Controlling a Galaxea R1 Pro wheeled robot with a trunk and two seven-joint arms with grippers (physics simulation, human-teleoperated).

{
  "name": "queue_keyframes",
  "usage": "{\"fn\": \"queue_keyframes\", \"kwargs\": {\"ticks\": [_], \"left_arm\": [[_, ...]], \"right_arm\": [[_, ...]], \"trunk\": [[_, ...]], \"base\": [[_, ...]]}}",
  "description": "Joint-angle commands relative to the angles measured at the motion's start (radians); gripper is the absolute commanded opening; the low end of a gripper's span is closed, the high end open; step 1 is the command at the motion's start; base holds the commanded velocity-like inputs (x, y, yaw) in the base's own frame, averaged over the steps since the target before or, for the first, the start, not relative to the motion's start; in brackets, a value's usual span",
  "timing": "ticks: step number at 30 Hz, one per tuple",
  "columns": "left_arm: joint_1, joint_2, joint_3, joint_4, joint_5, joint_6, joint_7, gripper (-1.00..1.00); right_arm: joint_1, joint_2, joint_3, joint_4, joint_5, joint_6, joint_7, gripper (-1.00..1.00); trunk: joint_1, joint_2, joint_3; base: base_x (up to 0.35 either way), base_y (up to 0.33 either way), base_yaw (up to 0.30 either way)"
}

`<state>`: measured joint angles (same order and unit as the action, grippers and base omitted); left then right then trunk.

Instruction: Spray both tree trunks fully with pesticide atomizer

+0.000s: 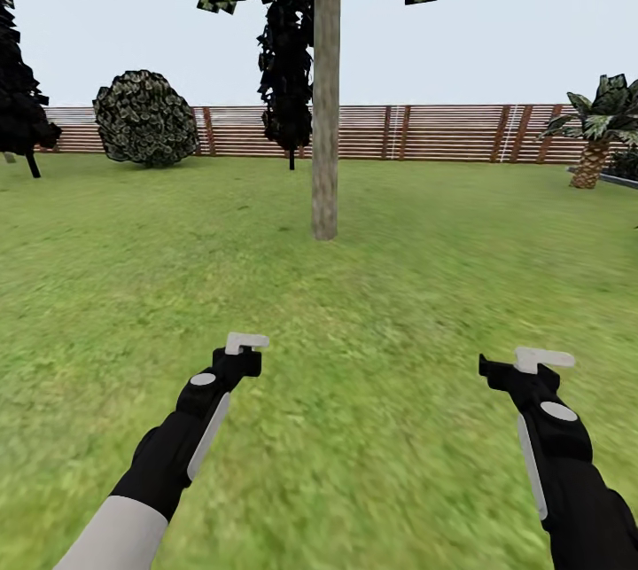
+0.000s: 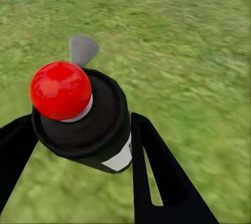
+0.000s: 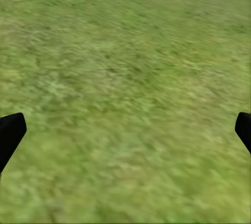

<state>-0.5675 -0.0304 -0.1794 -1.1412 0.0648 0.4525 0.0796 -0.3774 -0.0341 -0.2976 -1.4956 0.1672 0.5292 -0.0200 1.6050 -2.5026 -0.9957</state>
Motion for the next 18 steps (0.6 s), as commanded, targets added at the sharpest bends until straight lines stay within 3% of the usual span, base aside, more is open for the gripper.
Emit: {"fn": "queue_keyframes", "kwargs": {"ticks": [1, 6, 14, 18], "left_arm": [[0.000, 0.000, 0.000, 0.000, 0.000, 0.000, 0.000, -1.00], [0.000, 0.000, 0.000, 0.000, 0.000, 0.000, 0.000, -1.00], [0.000, 0.000, 0.000, 0.000, 0.000, 0.000, 0.000, -1.00], [0.000, 0.000, 0.000, 0.000, 0.000, 0.000, 0.000, -1.00]], "right_arm": [[0.000, 0.000, 0.000, 0.000, 0.000, 0.000, 0.000, 1.00], [0.000, 0.000, 0.000, 0.000, 0.000, 0.000, -0.001, 1.00], [0.000, 0.000, 0.000, 0.000, 0.000, 0.000, -0.001, 1.00], [0.000, 0.000, 0.000, 0.000, 0.000, 0.000, -0.001, 1.00]], "trunk": [[0.000, 0.000, 0.000], [0.000, 0.000, 0.000], [0.000, 0.000, 0.000], [0.000, 0.000, 0.000]], "base": [[0.337, 0.000, 0.000], [0.337, 0.000, 0.111], [0.337, 0.000, 0.264], [0.337, 0.000, 0.083]]}}
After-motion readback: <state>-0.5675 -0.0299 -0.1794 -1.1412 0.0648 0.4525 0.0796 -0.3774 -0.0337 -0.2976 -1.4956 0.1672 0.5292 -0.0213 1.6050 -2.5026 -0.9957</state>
